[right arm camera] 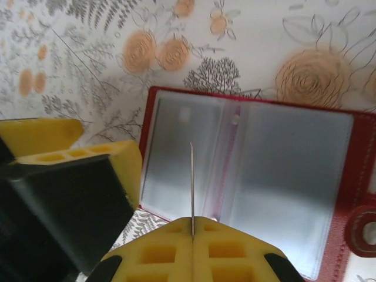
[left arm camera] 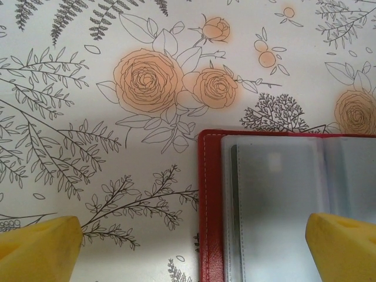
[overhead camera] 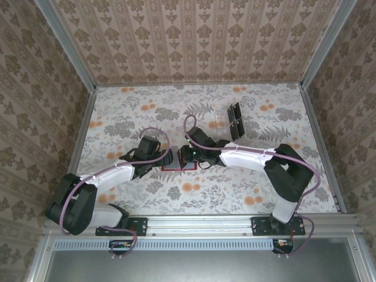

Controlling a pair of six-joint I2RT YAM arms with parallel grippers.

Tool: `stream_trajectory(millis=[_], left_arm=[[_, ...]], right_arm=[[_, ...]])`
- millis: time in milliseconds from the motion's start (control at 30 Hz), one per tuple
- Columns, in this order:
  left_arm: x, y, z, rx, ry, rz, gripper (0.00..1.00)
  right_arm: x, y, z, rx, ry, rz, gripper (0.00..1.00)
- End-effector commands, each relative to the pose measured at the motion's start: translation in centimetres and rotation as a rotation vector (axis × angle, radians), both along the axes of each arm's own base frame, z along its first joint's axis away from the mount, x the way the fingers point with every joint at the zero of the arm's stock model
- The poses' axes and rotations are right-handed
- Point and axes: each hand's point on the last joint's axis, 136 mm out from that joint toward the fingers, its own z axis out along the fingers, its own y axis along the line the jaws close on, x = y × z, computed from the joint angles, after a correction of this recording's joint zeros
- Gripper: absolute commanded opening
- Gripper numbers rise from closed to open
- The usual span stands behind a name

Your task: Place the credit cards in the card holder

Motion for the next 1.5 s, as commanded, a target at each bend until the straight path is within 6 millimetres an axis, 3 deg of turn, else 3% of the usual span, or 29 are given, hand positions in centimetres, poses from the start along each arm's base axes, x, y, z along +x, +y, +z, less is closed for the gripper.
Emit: stream_trajectory(millis=[0, 600, 1133, 1467], left_arm=[[-0.2, 0.9, -0.4, 0.039, 0.008, 0.003, 1.00], [0.1, 0.6, -0.4, 0.038, 0.004, -0.012, 1.00], [1.2, -1.0, -0.7, 0.073, 0.010, -0.078, 1.00], [-0.1, -0.9, -2.3, 0.102, 0.044, -0.101, 1.00]], right_arm=[[1.8, 0.5, 0.2, 0.016, -0.050, -0.071, 0.00], [1.9, -1.8, -4.1, -0.055, -0.056, -0.163, 0.00], [1.3, -2.4, -5.3, -0.067, -0.032, -0.177, 0.00], [1.2, -2.6, -5.8, -0.069, -0.019, -0.189, 0.00]])
